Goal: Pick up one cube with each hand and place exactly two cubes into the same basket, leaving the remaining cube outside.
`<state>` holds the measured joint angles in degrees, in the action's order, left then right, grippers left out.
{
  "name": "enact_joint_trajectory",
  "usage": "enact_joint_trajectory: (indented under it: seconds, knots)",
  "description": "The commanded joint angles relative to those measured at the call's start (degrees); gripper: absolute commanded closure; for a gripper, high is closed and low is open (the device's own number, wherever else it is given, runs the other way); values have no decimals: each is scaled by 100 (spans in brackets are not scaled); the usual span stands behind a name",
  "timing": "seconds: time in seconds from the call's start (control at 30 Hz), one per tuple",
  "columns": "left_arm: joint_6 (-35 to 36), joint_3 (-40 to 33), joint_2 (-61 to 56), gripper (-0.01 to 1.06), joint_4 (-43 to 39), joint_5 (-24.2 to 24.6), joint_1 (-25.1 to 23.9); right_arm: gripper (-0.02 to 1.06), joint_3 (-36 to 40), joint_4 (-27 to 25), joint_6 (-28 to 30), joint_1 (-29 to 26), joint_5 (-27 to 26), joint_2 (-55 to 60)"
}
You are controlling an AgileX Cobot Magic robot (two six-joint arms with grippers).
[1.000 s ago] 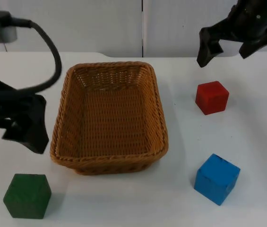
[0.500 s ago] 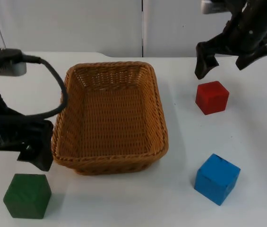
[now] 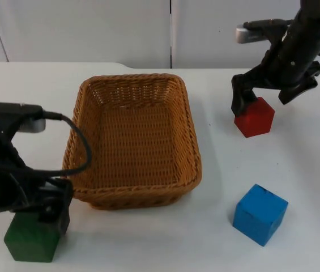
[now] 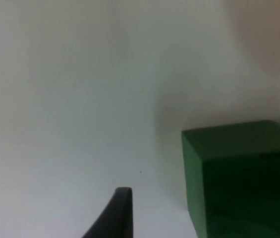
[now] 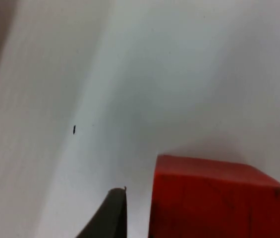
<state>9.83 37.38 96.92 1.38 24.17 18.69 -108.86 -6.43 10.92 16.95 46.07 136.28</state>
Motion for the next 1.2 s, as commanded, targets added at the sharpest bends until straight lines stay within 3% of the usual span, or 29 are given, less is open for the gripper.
enact_joint_trajectory:
  seconds: [0.0,0.07,0.37,0.83,0.97,1.07,1.1,1.17]
  knots:
    - [29,-140,51,0,88,-297,-11,-1,-10,-12,-2,46,-80,-36]
    - [29,-332,131,0,173,-597,-11,-1,-10,-12,-2,46,-80,-36]
    - [-11,-393,506,0,244,-965,-11,-1,-10,20,-2,208,-195,47]
    - [-11,-393,599,0,242,-1138,-11,2,-10,22,-55,231,-137,332]
    - [-11,-393,599,11,242,-1138,-11,13,-10,22,-55,231,-94,332]
    - [-11,-393,599,33,242,-1149,-11,31,-10,22,-80,231,-94,332]
    - [-11,-393,599,33,242,-1149,-11,31,-10,22,-80,231,-94,332]
    - [-11,-393,599,52,242,-1149,-11,46,-10,22,-80,231,-94,332]
